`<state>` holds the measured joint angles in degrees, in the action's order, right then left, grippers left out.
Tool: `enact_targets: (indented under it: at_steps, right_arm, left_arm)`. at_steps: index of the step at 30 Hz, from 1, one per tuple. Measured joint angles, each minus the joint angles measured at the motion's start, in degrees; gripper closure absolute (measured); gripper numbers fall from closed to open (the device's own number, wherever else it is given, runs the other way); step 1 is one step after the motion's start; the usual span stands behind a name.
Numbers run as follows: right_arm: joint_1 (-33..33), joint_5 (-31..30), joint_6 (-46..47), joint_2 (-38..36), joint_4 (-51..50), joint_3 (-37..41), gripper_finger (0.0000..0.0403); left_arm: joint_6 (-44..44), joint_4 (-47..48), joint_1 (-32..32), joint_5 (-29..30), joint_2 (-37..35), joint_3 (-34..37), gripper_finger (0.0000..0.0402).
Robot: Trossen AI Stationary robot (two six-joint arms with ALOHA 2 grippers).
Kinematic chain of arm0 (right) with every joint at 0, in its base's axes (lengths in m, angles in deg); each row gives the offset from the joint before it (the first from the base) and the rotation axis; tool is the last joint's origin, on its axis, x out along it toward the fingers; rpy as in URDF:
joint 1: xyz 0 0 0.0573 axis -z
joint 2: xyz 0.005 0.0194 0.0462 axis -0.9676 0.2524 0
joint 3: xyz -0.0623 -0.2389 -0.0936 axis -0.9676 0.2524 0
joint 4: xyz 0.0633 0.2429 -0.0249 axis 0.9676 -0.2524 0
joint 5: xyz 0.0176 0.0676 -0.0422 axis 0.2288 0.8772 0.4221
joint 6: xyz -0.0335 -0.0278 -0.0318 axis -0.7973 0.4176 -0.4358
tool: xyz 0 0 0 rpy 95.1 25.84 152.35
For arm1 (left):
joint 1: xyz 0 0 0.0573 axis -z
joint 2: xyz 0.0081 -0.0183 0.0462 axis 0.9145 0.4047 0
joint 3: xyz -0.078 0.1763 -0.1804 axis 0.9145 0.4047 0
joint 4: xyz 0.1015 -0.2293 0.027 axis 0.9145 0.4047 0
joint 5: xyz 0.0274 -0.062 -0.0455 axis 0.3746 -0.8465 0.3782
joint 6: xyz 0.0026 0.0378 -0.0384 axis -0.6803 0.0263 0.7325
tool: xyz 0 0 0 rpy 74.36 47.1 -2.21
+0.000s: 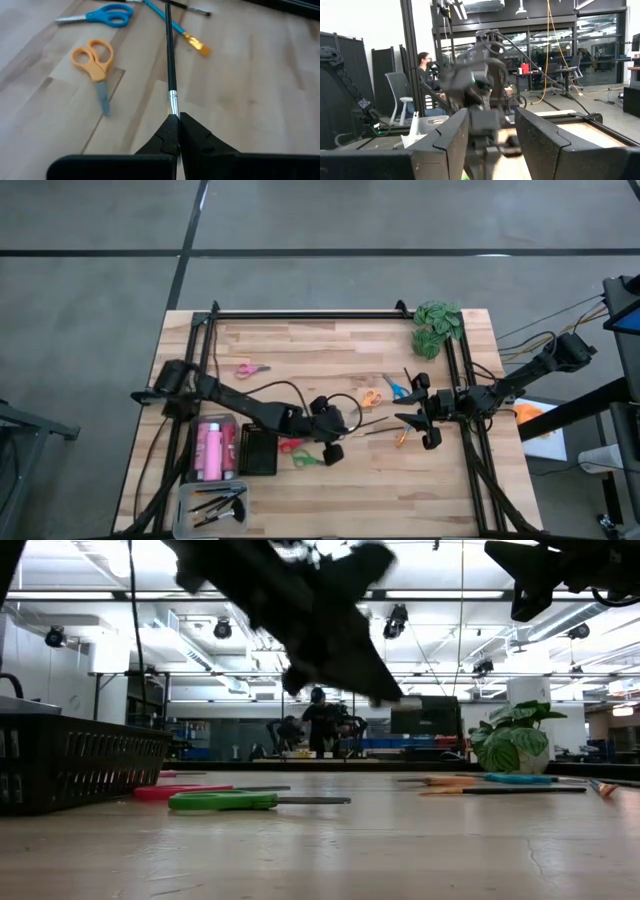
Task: Pick & Place Paint Supplies
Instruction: Put the silver paint brush into the transparent bin
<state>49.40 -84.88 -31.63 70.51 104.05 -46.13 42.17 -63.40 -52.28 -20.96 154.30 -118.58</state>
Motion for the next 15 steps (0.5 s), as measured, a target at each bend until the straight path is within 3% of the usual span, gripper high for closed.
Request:
enact_targets:
  at_steps: [6,15]
  right_arm:
    - [0.0,0.0,0.0,0.0,0.0,0.0,0.0243]
    - [0.0,0.0,0.0,0.0,0.0,0.0,0.0243]
  left_arm:
    - [0.6,9.5,4.0,-1.7,-7.4,0.0,0.0396]
    - [12.7,24.1,12.3,-2.0,-17.4,0.0,0.0396]
